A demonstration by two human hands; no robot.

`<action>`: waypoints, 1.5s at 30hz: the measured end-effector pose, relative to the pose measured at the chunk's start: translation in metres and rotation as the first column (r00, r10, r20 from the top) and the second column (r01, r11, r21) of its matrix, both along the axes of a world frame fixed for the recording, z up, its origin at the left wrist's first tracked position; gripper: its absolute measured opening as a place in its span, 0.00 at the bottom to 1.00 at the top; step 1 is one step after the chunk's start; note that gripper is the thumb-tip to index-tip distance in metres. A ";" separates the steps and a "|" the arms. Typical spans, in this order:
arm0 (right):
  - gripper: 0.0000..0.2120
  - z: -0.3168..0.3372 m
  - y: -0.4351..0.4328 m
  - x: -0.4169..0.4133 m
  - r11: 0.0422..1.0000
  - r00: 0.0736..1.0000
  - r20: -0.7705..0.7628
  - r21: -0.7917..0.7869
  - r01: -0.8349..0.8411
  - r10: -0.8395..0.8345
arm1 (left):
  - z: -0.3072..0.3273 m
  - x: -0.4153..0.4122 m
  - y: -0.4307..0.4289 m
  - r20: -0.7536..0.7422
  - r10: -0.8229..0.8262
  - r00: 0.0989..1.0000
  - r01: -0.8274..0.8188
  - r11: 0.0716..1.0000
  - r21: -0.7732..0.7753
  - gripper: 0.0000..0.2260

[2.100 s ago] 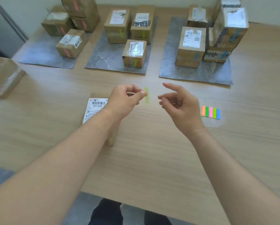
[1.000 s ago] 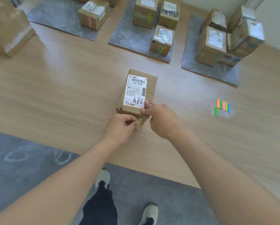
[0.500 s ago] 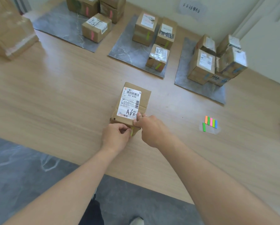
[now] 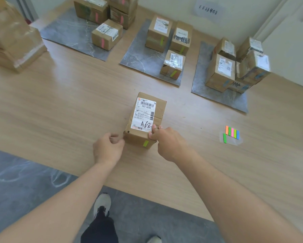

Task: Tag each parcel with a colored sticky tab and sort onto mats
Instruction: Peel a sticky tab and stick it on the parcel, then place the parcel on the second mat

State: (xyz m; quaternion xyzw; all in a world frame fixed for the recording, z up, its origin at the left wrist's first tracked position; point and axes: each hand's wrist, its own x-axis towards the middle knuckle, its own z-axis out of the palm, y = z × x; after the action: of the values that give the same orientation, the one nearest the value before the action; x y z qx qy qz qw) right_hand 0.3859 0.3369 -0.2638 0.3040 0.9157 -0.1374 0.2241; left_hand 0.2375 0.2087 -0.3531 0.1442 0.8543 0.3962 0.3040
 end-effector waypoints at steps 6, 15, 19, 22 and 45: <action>0.27 -0.001 -0.005 0.000 1.000 1.000 -0.028 0.014 0.002 -0.001 | 0.027 -0.016 0.021 0.358 0.053 0.932 -0.173 0.935 0.310 0.22; 0.16 -0.026 -0.029 -0.017 0.192 -0.017 -0.268 -0.730 0.655 -0.963 | 0.058 -0.027 0.046 0.511 -0.146 0.847 -0.040 0.941 0.335 0.15; 0.19 -0.031 -0.029 -0.037 -0.052 -0.186 -0.053 -0.855 0.517 -0.981 | 0.058 -0.035 0.057 0.518 -0.222 0.826 0.028 0.934 0.355 0.16; 0.21 -0.028 -0.027 -0.046 -0.074 -0.238 -0.058 -0.858 0.508 -0.970 | 0.064 -0.043 0.065 0.524 -0.256 0.812 0.058 0.929 0.365 0.16; 0.17 0.009 0.102 -0.129 0.095 -0.178 -0.178 -0.914 0.395 -0.968 | 0.102 -0.112 0.172 0.418 -0.169 0.892 -0.012 0.918 0.397 0.17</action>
State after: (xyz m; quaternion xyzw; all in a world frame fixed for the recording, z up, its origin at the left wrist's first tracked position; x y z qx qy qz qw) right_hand 0.2573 0.4388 -0.2552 0.5902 0.4008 -0.6328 -0.3008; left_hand 0.1257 0.3802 -0.2513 0.1426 0.6597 0.5670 0.4722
